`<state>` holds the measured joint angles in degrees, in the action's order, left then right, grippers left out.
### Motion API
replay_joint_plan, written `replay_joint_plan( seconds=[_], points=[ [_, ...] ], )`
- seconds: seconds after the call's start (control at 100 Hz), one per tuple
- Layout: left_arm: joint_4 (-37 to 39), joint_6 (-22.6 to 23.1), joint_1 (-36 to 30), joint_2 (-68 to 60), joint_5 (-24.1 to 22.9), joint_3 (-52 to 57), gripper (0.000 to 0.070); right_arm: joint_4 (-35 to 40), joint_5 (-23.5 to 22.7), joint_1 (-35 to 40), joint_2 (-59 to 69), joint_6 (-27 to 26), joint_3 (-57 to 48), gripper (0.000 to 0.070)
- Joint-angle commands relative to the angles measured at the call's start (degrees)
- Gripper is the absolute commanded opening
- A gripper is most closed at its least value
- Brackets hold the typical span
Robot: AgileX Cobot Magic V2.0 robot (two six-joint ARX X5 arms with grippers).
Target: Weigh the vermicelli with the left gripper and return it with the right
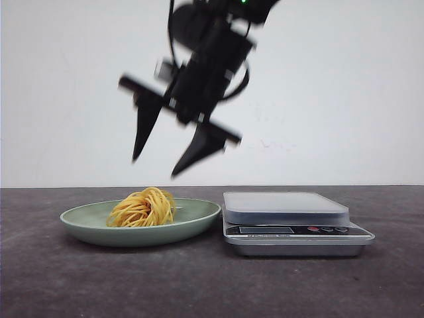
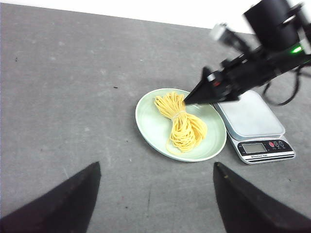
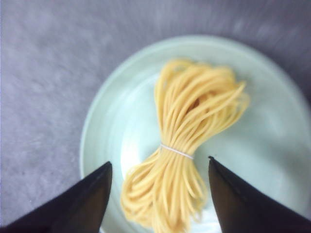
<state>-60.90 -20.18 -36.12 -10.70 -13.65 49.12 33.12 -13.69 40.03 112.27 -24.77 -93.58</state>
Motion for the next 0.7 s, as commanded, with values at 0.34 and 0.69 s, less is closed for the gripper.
replay_joint_plan(
  seconds=[0.34, 0.69],
  points=[
    [3.6, -0.1, -0.3, -0.1, -0.5, 0.9, 0.0429, 11.1, 16.7, 1.3, -30.2, 16.2, -1.4, 0.0390],
    [6.9, -0.4, -0.3, -0.1, -0.5, 0.9, 0.0429, 26.8, 33.9, 10.1, -52.5, 19.9, -1.0, 0.0390]
  ],
)
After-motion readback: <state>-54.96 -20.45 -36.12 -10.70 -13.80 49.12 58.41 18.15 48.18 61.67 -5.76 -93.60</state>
